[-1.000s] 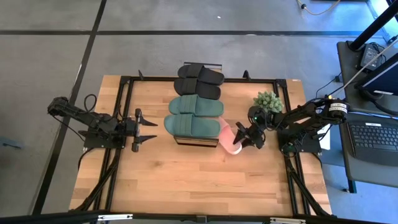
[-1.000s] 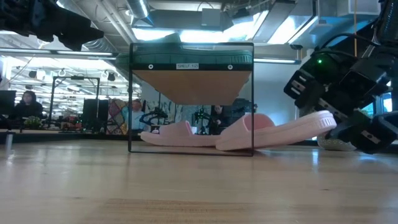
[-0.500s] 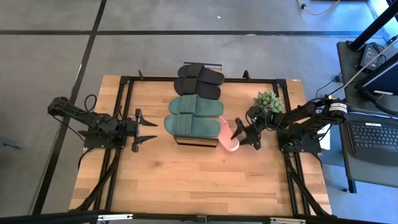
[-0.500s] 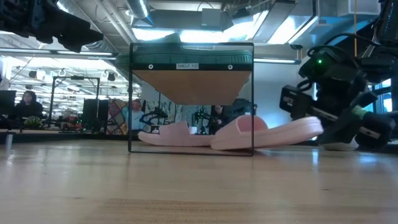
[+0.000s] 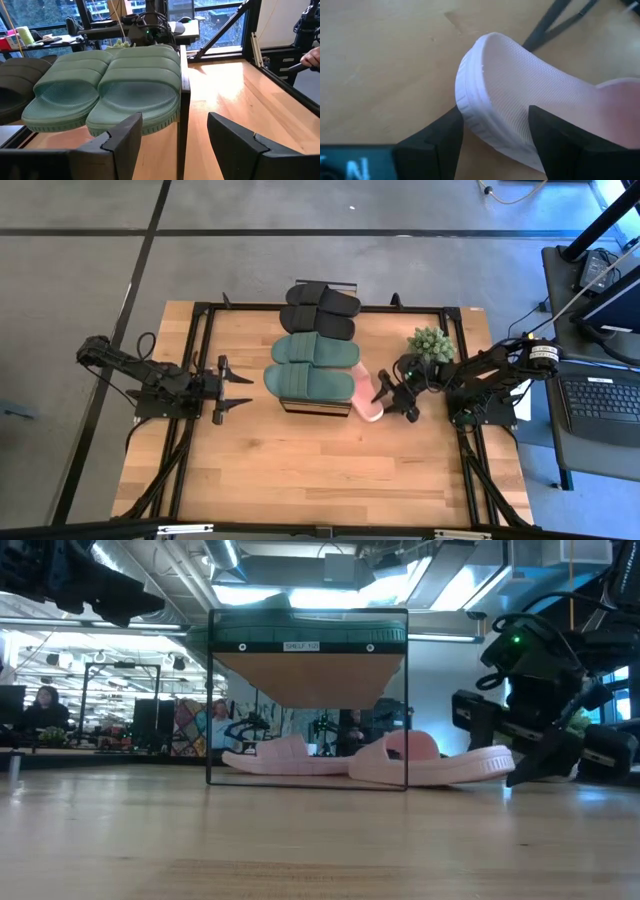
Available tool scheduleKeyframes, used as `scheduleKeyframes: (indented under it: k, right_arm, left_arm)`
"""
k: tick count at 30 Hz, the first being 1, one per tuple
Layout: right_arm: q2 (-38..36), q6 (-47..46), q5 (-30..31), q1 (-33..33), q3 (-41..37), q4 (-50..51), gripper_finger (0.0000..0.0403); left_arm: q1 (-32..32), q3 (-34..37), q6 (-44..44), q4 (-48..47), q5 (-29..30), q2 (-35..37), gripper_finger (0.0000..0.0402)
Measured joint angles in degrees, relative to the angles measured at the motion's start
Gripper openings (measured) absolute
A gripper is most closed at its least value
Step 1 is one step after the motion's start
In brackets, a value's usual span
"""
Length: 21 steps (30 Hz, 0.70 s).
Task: Pick and place slides into the shelf
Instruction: Put the pink slipper under the shelf
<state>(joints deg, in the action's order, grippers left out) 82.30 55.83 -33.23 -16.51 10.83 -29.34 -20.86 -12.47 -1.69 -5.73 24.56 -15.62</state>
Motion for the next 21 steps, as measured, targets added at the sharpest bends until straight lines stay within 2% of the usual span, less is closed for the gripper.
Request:
scheduleKeyframes:
  k: [21]
  right_arm:
    - [-0.76, -0.13, 0.61, 1.02, 0.00, 0.80, 0.0218]
  left_arm:
    - [0.00, 0.00, 0.00, -2.45, -0.01, -0.02, 0.0216]
